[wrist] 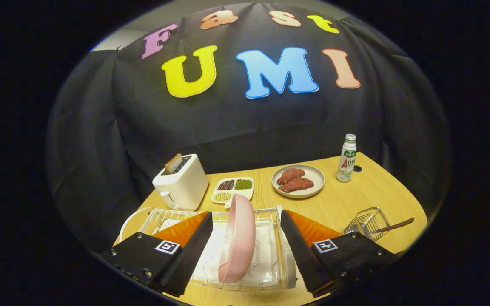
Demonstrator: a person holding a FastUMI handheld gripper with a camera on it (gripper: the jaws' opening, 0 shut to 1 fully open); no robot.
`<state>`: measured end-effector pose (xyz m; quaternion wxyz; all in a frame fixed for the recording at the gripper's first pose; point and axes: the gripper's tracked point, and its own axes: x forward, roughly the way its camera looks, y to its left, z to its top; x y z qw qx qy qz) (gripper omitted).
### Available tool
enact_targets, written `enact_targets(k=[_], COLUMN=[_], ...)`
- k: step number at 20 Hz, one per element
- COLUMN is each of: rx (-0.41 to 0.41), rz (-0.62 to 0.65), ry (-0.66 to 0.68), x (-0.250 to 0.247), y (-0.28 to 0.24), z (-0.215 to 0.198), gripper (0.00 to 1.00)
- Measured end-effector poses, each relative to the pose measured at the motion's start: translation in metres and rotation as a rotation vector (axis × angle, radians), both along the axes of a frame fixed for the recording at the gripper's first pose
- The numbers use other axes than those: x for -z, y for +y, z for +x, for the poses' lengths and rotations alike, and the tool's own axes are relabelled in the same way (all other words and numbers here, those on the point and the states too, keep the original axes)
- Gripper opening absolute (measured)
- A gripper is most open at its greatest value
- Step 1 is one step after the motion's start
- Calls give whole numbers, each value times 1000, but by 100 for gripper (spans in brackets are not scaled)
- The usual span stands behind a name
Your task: Take the plate from the dish rack, then take the spoon from the basket and place it into the plate.
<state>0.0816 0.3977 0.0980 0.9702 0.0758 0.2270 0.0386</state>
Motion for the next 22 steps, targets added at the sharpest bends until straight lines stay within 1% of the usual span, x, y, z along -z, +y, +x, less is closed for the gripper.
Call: enact_targets(k=[2, 3, 4, 5, 8, 9, 11, 12, 13, 15, 18, 19, 21, 22], rx=[4, 6, 3, 5, 2, -3, -6, -6, 2, 29, 65, 92, 107, 110], rz=[14, 9, 7, 5, 21, 22, 21, 17, -1, -39, -91, -124, -143, -160], ry=[73, 98, 116, 131, 185, 195, 211, 226, 244, 257, 269, 274, 265, 253], x=[15, 23, 28, 33, 49, 51, 57, 61, 64, 67, 66, 67, 64, 61], y=[7, 10, 12, 13, 17, 20, 22, 24, 23, 18, 14, 9, 11, 13], z=[3, 6, 10, 11, 18, 17, 20, 21, 18, 18, 16, 17, 18, 18], gripper=[98, 85, 79, 77, 77, 73, 72, 65, 50, 36, 33, 32, 29, 29])
